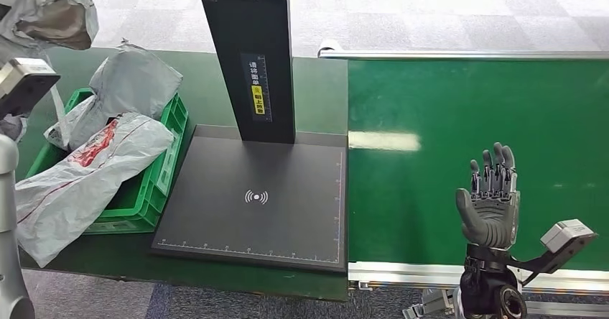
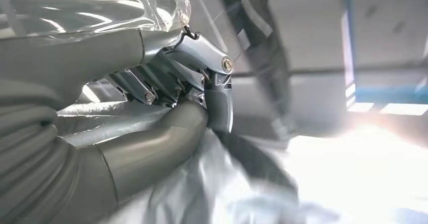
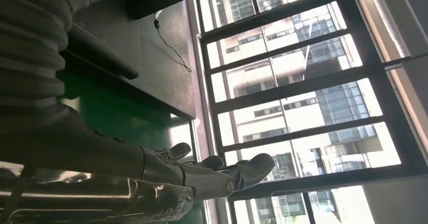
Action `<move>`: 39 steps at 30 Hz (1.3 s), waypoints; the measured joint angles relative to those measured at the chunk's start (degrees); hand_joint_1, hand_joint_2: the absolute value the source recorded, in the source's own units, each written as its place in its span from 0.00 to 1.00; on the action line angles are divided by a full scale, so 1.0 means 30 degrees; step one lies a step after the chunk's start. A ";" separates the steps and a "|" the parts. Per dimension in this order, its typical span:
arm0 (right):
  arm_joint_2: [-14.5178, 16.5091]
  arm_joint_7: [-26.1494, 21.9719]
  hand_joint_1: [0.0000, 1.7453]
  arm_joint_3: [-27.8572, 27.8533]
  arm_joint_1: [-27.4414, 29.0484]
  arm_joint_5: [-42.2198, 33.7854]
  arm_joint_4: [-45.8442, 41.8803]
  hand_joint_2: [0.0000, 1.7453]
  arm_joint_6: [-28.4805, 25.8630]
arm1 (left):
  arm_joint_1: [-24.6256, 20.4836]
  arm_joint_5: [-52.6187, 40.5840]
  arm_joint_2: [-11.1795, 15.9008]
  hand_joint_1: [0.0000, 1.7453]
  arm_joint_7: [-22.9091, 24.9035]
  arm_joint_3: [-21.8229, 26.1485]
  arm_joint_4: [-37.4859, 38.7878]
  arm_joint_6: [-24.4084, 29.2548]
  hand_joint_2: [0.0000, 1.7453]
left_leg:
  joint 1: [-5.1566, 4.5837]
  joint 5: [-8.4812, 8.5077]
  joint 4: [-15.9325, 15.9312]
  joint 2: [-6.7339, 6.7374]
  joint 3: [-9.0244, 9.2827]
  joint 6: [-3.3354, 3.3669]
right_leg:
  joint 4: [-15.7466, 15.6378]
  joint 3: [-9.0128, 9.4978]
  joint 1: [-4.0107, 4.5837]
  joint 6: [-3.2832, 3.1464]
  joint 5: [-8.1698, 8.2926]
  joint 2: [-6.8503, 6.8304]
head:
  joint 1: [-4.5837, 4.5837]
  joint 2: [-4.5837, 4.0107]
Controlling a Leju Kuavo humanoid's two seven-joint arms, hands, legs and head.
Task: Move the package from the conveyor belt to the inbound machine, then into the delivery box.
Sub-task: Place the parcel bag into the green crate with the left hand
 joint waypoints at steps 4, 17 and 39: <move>-0.0268 -0.0033 0.00 0.0290 -0.0003 -0.0171 0.0170 1.00 -0.0087 | -0.0213 -0.0941 0.0703 1.00 0.0394 0.0566 0.2416 0.0122 1.00 | 0.0000 0.0000 0.0000 0.0028 -0.0001 -0.0002 | 0.0004 -0.0006 0.0000 0.0000 0.0001 0.0026 | 0.0002 0.0000; -0.0523 -0.0051 0.00 0.0804 -0.0041 -0.0224 0.0445 1.00 -0.0164 | 0.0562 -0.0097 0.1117 0.00 0.0600 0.0951 0.4411 -0.1734 1.00 | -0.0002 -0.0002 0.0001 0.0021 -0.0013 -0.0004 | -0.0001 -0.0022 -0.0002 0.0001 0.0001 0.0024 | 0.0000 0.0000; -0.0181 -0.0568 0.00 0.1013 0.0066 0.3572 0.0880 1.00 -0.1167 | 0.7927 1.8782 -0.4089 0.00 -0.2945 -0.0662 -0.3125 -1.4259 1.00 | -0.0059 -0.0070 0.0003 0.0125 0.0013 0.0013 | -0.0019 -0.0037 -0.0056 0.0013 -0.0007 0.0128 | -0.0020 0.0000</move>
